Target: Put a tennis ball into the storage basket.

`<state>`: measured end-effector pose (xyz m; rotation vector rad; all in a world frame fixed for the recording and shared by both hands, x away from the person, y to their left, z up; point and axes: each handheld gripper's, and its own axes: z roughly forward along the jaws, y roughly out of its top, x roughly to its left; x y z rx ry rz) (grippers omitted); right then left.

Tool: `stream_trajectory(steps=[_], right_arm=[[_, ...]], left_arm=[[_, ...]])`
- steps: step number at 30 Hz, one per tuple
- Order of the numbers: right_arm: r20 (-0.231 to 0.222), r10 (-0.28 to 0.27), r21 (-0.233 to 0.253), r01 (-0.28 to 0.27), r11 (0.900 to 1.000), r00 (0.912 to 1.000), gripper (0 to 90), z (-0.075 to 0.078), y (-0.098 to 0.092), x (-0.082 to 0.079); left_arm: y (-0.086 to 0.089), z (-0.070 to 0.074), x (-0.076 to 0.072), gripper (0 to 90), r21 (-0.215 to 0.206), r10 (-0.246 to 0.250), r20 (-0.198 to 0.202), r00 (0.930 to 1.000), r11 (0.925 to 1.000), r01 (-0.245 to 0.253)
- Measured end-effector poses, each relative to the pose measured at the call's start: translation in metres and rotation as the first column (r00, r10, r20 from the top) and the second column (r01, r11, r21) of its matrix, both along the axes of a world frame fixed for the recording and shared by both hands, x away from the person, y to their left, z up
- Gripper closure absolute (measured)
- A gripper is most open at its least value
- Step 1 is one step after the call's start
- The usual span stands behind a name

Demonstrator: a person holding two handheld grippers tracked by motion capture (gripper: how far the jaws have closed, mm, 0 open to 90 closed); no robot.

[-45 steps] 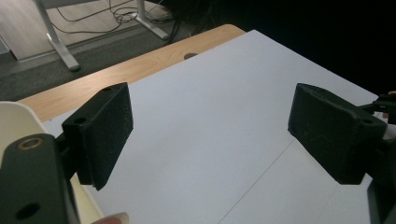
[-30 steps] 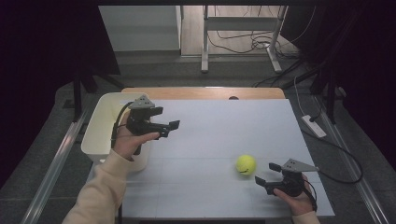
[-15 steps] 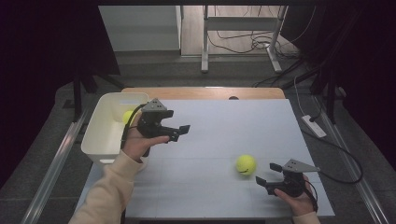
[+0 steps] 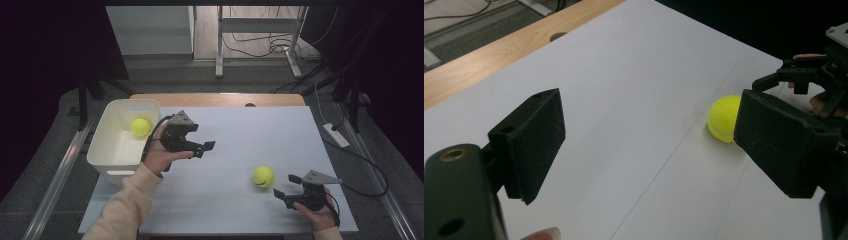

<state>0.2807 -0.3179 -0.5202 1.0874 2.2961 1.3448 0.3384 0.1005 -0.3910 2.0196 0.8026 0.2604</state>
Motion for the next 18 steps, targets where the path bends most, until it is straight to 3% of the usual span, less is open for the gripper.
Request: stream_trajectory(steps=[18], right_arm=[[0.003, 0.009, -0.002, -0.009, 1.0, 0.9999, 13.0, 0.001, 0.004, 0.0]], left_arm=[[-0.024, -0.017, 0.01, 14.0, 0.022, -0.033, -0.053, 0.9981, 0.9992, 0.034]])
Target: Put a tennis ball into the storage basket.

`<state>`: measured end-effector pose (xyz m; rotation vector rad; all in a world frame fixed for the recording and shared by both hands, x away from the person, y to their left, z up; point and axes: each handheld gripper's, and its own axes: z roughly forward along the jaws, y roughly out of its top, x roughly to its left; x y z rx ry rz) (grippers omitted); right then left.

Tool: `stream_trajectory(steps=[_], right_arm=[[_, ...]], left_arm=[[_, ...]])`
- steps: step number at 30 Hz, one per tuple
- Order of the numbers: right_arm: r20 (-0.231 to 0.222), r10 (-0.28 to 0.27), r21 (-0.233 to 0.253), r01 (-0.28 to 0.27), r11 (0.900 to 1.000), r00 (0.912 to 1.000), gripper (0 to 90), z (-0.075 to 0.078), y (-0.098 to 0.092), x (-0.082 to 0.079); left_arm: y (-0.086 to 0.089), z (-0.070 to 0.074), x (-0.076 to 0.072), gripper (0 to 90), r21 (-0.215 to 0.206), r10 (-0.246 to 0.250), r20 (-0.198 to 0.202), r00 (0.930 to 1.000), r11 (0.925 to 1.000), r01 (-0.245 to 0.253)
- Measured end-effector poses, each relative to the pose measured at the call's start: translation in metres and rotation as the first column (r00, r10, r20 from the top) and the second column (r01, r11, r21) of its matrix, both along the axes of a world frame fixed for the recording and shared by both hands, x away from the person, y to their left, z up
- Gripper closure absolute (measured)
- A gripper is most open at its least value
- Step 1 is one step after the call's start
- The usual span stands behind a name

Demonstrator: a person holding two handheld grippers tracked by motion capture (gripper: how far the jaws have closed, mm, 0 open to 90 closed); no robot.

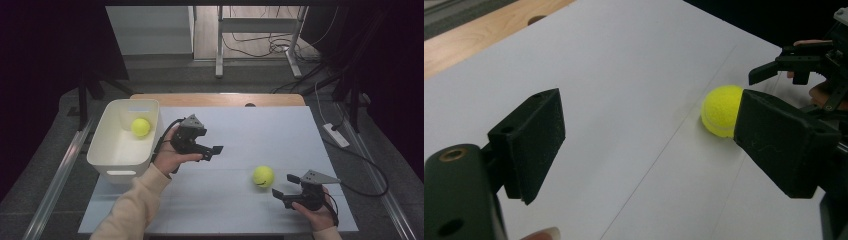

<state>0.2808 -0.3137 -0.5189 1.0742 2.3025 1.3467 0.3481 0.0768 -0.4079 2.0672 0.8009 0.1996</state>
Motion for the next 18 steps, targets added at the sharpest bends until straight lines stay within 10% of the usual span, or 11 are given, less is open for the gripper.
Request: stream_trajectory(steps=[18], right_arm=[[0.004, 0.002, 0.007, -0.002, 1.0, 1.0, 12.9, 0.001, 0.0, -0.001]], left_arm=[[-0.042, -0.02, 0.009, 13.8, 0.016, -0.082, -0.053, 0.9952, 0.9965, 0.083]])
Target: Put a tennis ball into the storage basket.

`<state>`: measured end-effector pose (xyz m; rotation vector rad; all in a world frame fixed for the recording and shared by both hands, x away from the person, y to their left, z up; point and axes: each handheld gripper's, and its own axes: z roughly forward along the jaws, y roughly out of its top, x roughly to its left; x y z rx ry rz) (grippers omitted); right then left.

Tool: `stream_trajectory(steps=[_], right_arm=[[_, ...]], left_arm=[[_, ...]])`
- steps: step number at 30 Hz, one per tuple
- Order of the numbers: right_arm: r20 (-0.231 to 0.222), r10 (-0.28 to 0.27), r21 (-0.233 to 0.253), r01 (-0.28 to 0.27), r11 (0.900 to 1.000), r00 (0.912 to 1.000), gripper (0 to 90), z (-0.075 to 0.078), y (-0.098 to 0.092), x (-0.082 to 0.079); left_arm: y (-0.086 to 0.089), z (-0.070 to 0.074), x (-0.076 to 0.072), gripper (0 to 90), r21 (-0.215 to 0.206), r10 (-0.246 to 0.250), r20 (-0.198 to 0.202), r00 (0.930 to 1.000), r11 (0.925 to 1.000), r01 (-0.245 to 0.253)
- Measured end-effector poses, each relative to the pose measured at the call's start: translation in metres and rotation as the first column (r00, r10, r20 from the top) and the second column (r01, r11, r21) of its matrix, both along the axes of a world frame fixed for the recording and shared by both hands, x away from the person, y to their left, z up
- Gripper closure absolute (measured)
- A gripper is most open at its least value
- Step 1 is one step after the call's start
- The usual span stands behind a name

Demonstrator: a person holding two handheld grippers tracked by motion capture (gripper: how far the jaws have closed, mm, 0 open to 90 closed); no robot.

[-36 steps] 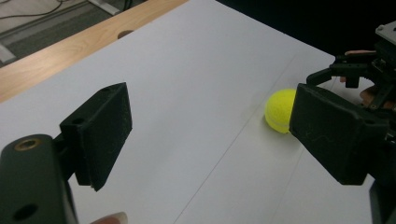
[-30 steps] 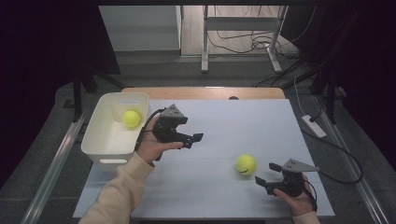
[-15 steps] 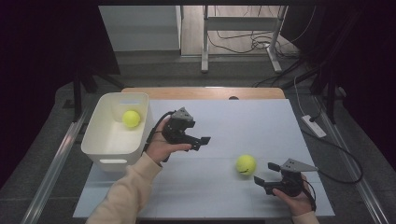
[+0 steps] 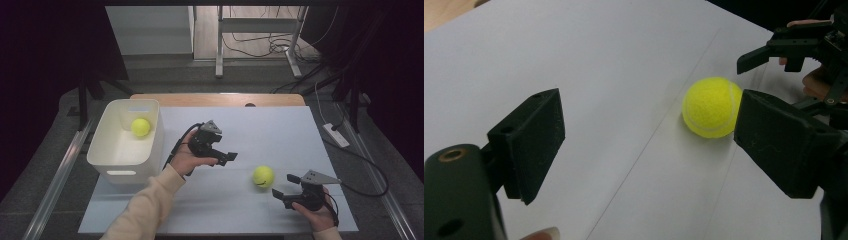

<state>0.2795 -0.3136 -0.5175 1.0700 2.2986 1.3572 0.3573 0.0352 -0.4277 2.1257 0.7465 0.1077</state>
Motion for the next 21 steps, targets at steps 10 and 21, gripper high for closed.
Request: stream_trajectory(steps=[10, 21], right_arm=[[0.003, 0.001, 0.001, -0.001, 1.0, 1.0, 12.9, 0.0, -0.001, 0.0], [0.003, 0.001, -0.001, -0.001, 1.0, 1.0, 12.9, 0.0, -0.001, 0.0]], left_arm=[[-0.013, -0.005, 0.001, 13.7, 0.01, -0.028, -0.011, 0.9996, 0.9996, 0.028], [-0.024, -0.01, 0.002, 13.3, 0.024, -0.051, -0.023, 0.9984, 0.9984, 0.051]])
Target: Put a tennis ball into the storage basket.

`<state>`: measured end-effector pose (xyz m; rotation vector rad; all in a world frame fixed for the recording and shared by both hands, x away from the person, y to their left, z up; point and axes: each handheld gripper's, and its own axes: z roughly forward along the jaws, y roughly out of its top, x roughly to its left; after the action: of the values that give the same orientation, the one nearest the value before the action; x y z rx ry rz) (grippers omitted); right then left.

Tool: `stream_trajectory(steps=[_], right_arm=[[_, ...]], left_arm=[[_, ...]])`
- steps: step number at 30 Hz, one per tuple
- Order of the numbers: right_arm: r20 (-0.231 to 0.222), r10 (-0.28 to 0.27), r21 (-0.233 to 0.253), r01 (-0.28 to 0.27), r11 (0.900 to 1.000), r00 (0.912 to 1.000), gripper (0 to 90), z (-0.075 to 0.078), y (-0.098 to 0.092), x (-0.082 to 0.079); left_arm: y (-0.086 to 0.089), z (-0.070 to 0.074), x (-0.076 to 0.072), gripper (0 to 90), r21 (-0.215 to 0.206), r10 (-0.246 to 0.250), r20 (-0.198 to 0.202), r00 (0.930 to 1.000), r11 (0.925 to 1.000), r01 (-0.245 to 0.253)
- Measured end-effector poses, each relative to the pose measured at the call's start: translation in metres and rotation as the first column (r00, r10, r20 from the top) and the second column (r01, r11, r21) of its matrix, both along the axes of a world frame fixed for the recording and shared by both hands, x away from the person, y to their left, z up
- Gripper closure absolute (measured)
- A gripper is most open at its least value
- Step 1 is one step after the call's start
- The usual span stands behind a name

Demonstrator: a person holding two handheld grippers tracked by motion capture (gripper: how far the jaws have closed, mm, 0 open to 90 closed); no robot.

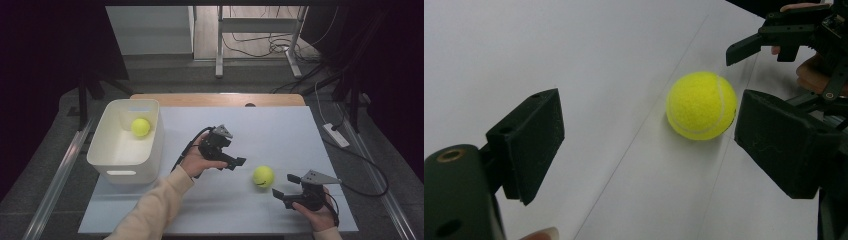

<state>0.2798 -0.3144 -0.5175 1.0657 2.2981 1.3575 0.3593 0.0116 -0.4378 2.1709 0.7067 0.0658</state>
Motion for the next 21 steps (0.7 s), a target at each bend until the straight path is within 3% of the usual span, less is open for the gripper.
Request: stream_trajectory(steps=[21], right_arm=[[0.001, -0.004, -0.002, 0.004, 1.0, 1.0, 12.9, 0.0, -0.001, 0.001]], left_arm=[[-0.026, -0.015, 0.007, 13.4, -0.004, -0.05, -0.028, 0.9983, 0.9987, 0.05]])
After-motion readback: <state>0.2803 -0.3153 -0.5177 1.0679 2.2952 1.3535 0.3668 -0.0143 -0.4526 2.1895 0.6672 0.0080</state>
